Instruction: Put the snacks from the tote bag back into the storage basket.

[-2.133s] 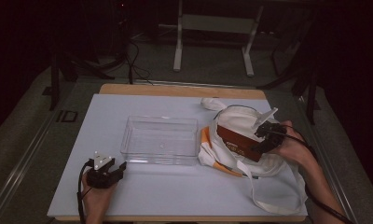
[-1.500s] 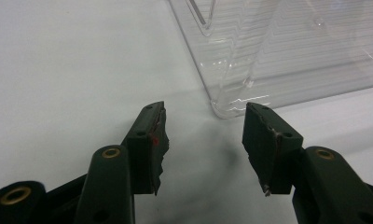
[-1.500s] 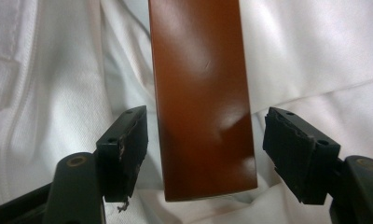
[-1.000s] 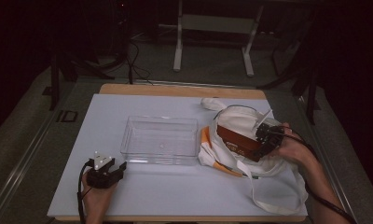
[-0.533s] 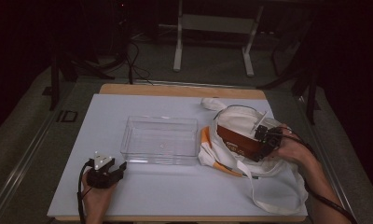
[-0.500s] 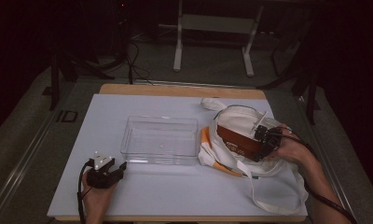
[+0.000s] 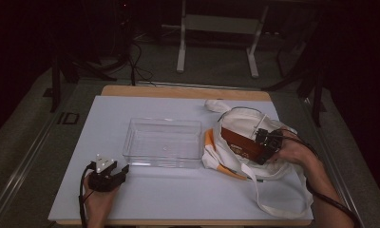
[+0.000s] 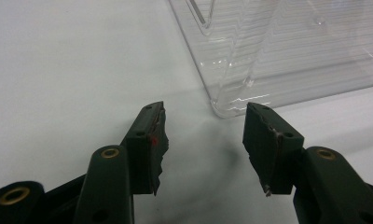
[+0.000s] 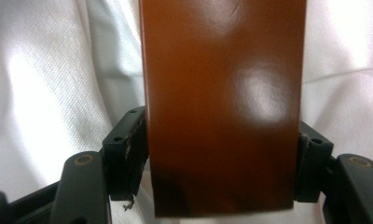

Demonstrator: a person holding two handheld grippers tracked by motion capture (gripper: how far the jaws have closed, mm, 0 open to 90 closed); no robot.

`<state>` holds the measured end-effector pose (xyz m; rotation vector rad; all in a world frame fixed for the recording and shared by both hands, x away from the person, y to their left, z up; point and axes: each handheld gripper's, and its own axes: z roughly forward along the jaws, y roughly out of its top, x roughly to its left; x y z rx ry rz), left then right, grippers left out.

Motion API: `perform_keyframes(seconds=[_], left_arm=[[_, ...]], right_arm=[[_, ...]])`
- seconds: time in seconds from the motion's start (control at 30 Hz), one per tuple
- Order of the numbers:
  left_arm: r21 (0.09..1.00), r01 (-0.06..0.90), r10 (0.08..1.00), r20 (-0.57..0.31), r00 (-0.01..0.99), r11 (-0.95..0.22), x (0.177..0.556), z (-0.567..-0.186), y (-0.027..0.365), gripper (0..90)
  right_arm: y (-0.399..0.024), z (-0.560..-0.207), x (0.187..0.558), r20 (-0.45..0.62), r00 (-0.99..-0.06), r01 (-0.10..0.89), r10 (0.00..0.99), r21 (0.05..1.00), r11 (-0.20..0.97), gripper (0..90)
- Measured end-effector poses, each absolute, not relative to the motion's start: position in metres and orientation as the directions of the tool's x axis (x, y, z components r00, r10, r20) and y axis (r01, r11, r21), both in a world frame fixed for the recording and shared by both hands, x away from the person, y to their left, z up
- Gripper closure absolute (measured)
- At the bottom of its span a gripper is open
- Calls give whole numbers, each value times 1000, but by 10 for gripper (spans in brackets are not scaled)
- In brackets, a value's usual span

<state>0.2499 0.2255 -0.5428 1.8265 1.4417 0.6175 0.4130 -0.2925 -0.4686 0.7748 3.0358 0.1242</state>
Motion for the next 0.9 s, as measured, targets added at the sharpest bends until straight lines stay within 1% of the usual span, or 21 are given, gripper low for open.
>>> perform_keyframes(seconds=[0.43, 0.9], left_arm=[[776, 619, 963, -64, 261, -117, 250, -543, 226, 491], [776, 619, 963, -63, 261, -117, 250, -543, 226, 490]], right_arm=[[-287, -479, 419, 25, -881, 473, 473, 8, 881, 355], [-283, -482, 421, 36, -884, 465, 465, -12, 885, 402]])
